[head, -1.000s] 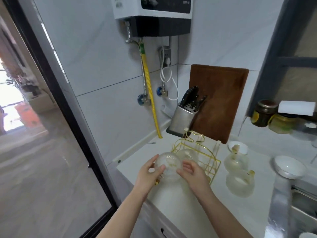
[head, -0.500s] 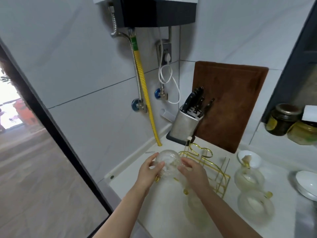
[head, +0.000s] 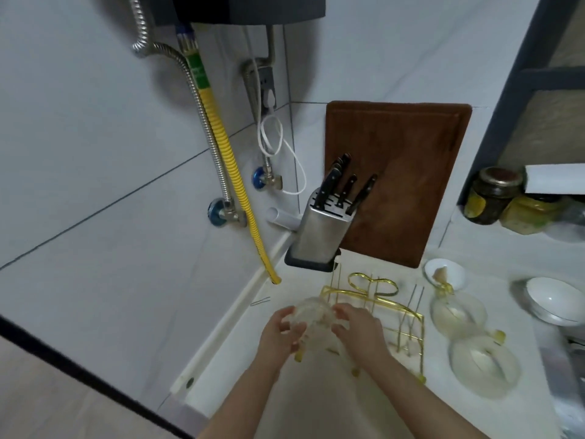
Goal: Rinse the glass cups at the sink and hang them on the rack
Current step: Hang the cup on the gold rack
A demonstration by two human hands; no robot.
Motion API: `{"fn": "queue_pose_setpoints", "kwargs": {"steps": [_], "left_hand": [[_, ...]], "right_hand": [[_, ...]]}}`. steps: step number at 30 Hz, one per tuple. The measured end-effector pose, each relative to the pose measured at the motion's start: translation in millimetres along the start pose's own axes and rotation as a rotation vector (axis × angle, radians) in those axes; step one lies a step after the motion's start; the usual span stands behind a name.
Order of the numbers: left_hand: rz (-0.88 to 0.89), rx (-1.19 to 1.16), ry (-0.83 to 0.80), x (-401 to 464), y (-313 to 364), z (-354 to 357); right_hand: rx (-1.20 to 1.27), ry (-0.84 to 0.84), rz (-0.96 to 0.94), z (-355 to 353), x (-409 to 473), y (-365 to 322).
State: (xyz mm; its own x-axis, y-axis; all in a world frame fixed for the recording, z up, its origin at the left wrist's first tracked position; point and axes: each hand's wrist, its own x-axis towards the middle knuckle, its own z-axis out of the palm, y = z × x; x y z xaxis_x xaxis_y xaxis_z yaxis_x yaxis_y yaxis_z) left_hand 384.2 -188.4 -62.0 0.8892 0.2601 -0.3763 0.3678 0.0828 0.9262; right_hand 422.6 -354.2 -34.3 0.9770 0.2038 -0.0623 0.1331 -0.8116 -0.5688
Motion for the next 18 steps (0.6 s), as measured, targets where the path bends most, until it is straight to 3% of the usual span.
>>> {"fn": "queue_pose_setpoints", "kwargs": {"steps": [10, 18], "left_hand": [[-0.035, 0.07, -0.069, 20, -17, -10], [-0.018, 0.163, -0.148, 26, -14, -14]], "right_hand": [[-0.288, -0.045, -0.018, 17, 6, -1], [-0.251, -0.007, -0.024, 20, 1, 4]]}}
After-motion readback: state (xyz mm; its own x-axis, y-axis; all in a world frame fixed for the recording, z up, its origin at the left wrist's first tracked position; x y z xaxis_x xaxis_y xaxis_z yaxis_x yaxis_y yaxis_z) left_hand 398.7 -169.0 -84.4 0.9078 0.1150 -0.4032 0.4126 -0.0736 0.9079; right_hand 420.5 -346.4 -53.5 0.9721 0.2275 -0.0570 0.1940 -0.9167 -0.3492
